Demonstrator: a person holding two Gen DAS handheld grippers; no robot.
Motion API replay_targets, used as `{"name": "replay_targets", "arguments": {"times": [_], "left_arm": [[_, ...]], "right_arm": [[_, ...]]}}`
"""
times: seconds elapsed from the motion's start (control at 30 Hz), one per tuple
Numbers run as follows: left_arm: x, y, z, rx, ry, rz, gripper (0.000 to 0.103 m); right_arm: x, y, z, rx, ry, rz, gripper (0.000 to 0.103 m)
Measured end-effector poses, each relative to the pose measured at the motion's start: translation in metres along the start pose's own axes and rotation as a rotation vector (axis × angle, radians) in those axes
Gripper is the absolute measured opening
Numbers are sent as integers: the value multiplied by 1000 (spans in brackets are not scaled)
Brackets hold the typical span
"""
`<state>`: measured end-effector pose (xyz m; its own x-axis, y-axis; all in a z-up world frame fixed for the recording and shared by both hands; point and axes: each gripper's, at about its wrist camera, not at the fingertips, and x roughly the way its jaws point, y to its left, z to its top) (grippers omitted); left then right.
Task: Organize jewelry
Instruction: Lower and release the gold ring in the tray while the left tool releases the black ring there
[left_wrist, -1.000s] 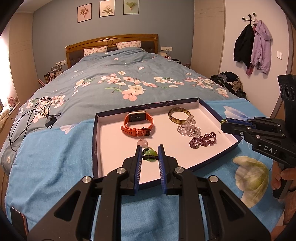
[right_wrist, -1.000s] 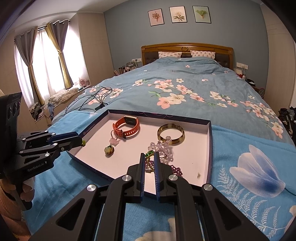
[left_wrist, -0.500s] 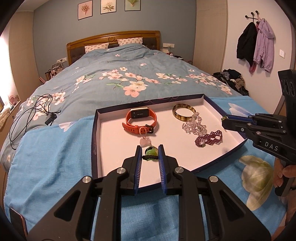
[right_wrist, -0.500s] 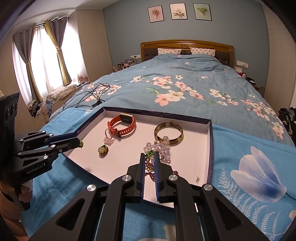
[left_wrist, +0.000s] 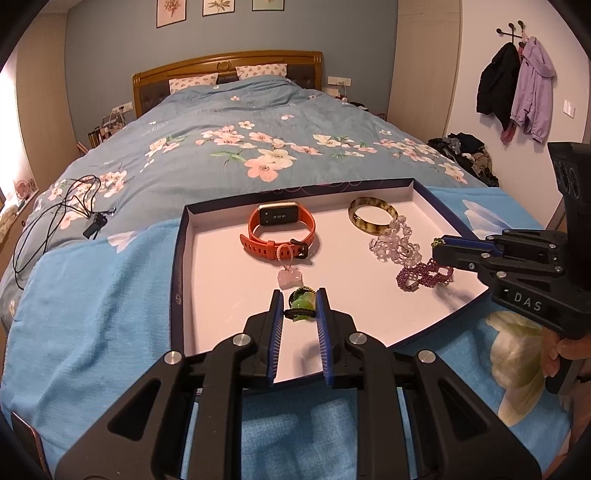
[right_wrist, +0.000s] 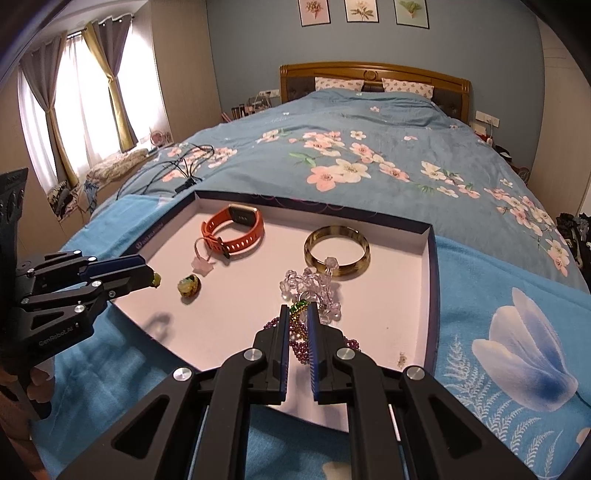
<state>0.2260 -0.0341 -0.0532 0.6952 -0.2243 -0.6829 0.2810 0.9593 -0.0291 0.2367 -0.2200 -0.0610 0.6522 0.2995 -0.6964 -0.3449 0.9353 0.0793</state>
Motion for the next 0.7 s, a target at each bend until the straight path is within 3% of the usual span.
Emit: {"name": "replay_targets", "arguments": {"times": [0.57, 0.63, 0.7], "left_arm": [[21, 2, -2, -27, 54, -24, 19], [21, 2, -3, -28, 56, -22, 19], [22, 2, -4, -31, 56, -19, 22]], "right_arm": [[27, 1, 1, -7, 78, -13, 11], [27, 1, 1, -2, 76, -12, 13], [25, -1, 1, 6, 69, -10, 22]]}}
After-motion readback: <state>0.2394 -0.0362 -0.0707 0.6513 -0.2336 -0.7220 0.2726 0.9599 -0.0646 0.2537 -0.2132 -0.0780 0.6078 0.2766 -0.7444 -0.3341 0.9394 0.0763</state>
